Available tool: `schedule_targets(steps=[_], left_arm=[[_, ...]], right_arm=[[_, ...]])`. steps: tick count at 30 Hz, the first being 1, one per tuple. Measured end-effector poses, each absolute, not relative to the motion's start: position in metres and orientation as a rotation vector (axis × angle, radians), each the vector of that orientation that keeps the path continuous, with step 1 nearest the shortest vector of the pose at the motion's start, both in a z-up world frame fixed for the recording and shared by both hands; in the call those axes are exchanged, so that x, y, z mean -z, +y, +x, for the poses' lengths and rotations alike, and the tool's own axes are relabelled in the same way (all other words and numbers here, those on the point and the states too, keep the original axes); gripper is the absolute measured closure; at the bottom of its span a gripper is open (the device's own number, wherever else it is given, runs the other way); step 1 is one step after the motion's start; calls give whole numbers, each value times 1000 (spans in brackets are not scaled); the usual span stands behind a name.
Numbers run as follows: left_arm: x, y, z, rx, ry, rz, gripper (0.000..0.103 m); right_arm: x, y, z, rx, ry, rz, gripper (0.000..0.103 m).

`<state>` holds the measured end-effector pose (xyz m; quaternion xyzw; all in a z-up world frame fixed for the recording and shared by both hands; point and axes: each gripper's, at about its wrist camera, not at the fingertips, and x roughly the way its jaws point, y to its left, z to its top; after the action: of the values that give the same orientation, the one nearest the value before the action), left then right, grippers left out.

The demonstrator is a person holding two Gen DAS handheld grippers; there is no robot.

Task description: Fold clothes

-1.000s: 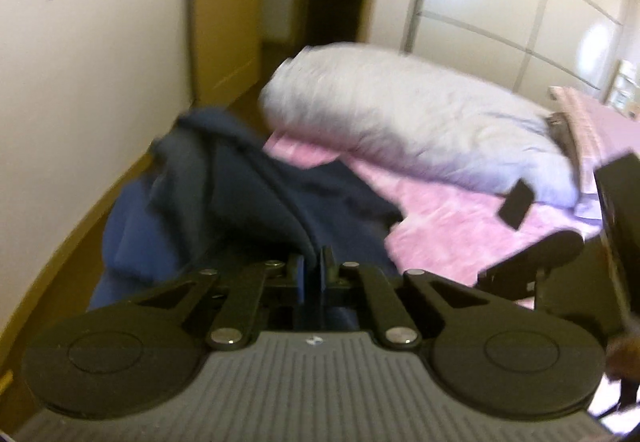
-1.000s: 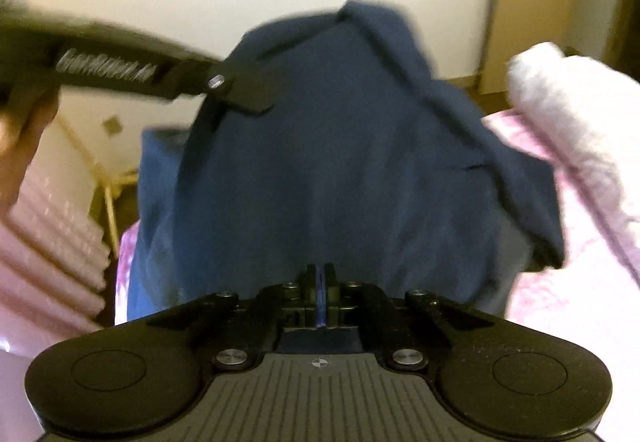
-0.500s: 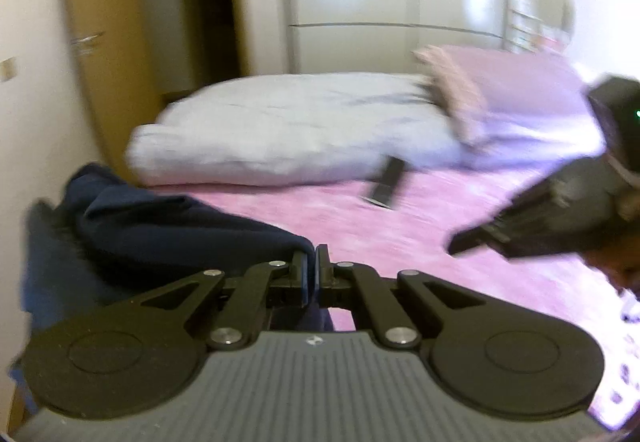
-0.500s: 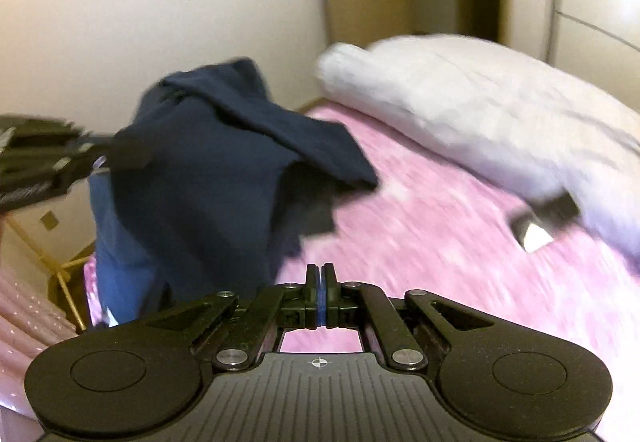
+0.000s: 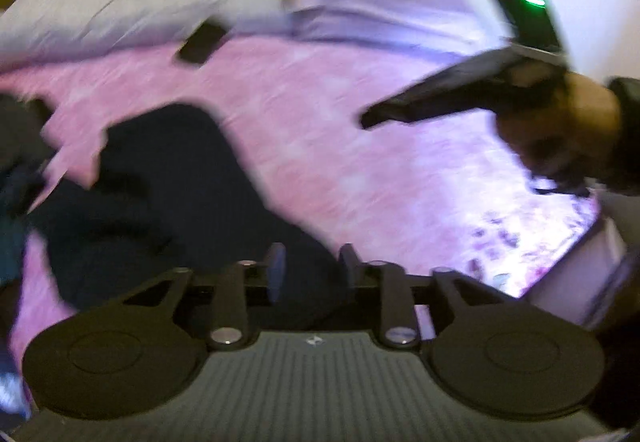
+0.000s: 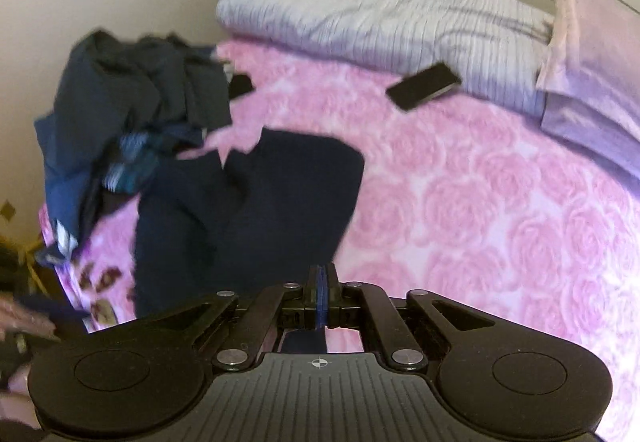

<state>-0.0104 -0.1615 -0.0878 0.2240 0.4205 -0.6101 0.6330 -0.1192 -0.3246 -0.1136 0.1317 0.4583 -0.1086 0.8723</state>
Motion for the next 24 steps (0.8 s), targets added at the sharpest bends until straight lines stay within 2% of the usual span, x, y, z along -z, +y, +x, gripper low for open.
schedule_targets(steps=[1, 2, 3, 7, 9, 12, 17, 18, 19, 20, 21, 22, 23, 24], left_arm=[[95, -160, 5, 1355, 969, 538, 68], [104, -156, 23, 1300, 976, 574, 66], [113, -154, 41, 1260, 987, 606, 66], [144, -138, 113, 1101, 1019, 683, 61], [159, -136, 144, 1071, 1026, 678, 49], [185, -145, 181, 1071, 1057, 687, 40], [230, -166, 209, 1164, 1094, 728, 39], [236, -170, 212, 1182, 1110, 728, 39], [242, -173, 214, 1201, 1126, 727, 40], [248, -177, 217, 1220, 1142, 726, 40], [253, -181, 219, 1237, 1157, 724, 46], [251, -185, 221, 1246, 1167, 716, 55], [249, -189, 223, 1252, 1175, 711, 78], [243, -193, 224, 1250, 1174, 721, 92]], right_arm=[[120, -320, -116, 221, 975, 270, 42], [125, -314, -111, 212, 985, 266, 11], [127, -306, -102, 193, 987, 267, 10], [153, -267, -43, 33, 1065, 269, 10], [176, -236, -19, -63, 1107, 222, 10], [215, -187, 9, -193, 1164, 134, 10], [273, -124, 26, -234, 1230, -76, 11], [275, -128, 25, -203, 1229, -58, 14], [276, -131, 24, -172, 1228, -39, 39], [277, -135, 22, -140, 1226, -21, 52], [274, -143, 20, -111, 1218, 20, 58], [265, -155, 15, -84, 1201, 90, 73], [255, -168, 10, -58, 1183, 159, 77], [246, -180, 5, -31, 1165, 228, 78]])
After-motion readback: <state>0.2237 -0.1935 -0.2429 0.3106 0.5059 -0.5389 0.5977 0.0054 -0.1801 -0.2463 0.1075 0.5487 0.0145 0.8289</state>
